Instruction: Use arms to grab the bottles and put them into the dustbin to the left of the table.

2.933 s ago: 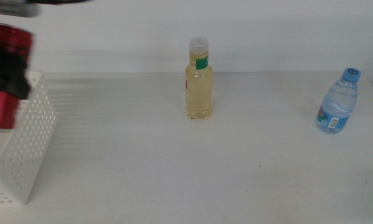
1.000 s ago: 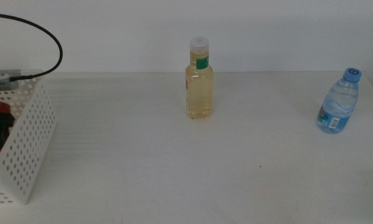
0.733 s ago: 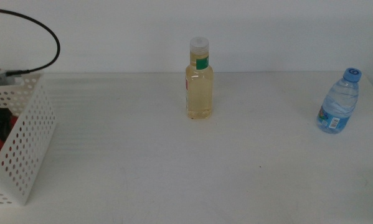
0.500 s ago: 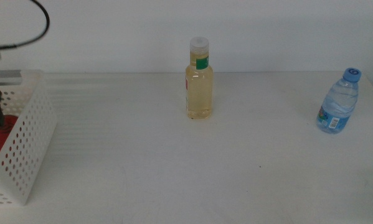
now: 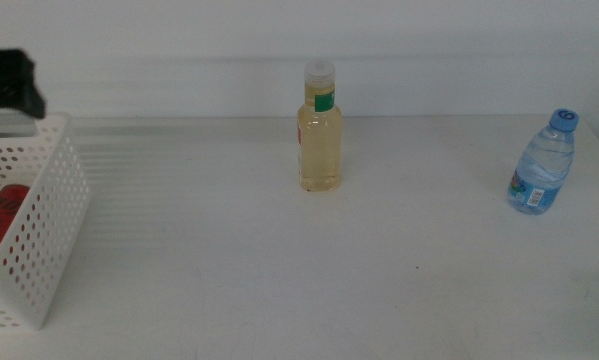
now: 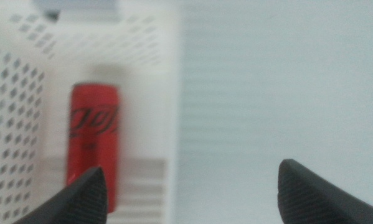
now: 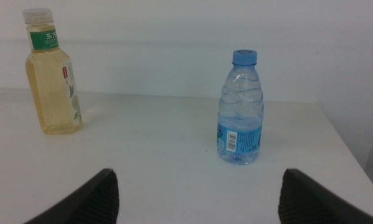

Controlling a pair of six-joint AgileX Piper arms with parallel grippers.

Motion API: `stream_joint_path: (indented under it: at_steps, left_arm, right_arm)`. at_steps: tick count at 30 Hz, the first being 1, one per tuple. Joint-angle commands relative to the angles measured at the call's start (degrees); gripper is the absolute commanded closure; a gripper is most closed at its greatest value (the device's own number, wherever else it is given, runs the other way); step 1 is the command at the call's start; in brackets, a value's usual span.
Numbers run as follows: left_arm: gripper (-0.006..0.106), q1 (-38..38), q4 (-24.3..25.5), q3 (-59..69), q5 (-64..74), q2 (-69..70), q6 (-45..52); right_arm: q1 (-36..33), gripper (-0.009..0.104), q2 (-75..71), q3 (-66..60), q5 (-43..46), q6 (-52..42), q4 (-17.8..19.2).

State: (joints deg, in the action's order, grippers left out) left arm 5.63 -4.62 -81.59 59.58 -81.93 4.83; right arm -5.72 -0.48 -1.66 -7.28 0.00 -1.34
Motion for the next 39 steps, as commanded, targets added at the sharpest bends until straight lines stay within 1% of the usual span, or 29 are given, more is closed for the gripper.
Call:
stream_joint_path:
  at_steps: [1,7,15,19,22,26,32,33,39]
  left_arm:
    - [0.01,-3.0,-0.4,-1.7,-3.6,4.0,-3.0]
    - [0.01,-11.4,-0.2,-1.7,-6.8,7.3,-6.3]
    - [0.014,-23.1,0.6,-1.7,-12.5,7.7,-6.9]
    - [0.018,-29.4,3.5,-1.6,-16.8,7.7,-11.1]
    - [0.021,-33.6,7.5,-1.6,-19.2,7.7,-12.8]
    - [0.022,-35.8,7.8,-1.6,-19.9,7.6,-16.4]
    - [0.022,-35.9,6.7,-1.3,-19.9,7.6,-16.8]
    - [0.022,-36.2,6.1,-0.8,-20.6,7.6,-16.8]
    - [0.022,-39.6,6.2,3.7,-28.5,7.6,-18.6]
  right_arm:
    - [0.3,0.028,-1.6,0.5,4.4,-0.5,0.3]
    - [0.3,0.028,-1.6,0.5,4.4,-0.5,0.3]
    - [0.3,0.028,-1.6,0.5,4.4,-0.5,0.3]
    - [0.3,0.028,-1.6,0.5,4.4,-0.5,0.3]
    - [0.3,0.028,-1.6,0.5,4.4,-0.5,0.3]
    - [0.3,0.028,-1.6,0.5,4.4,-0.5,0.3]
    - [0.3,0.028,-1.6,0.5,4.4,-0.5,0.3]
    - [0.3,0.028,-1.6,0.5,4.4,-0.5,0.3]
    - [0.3,0.028,-1.6,0.5,4.4,-0.5,0.3]
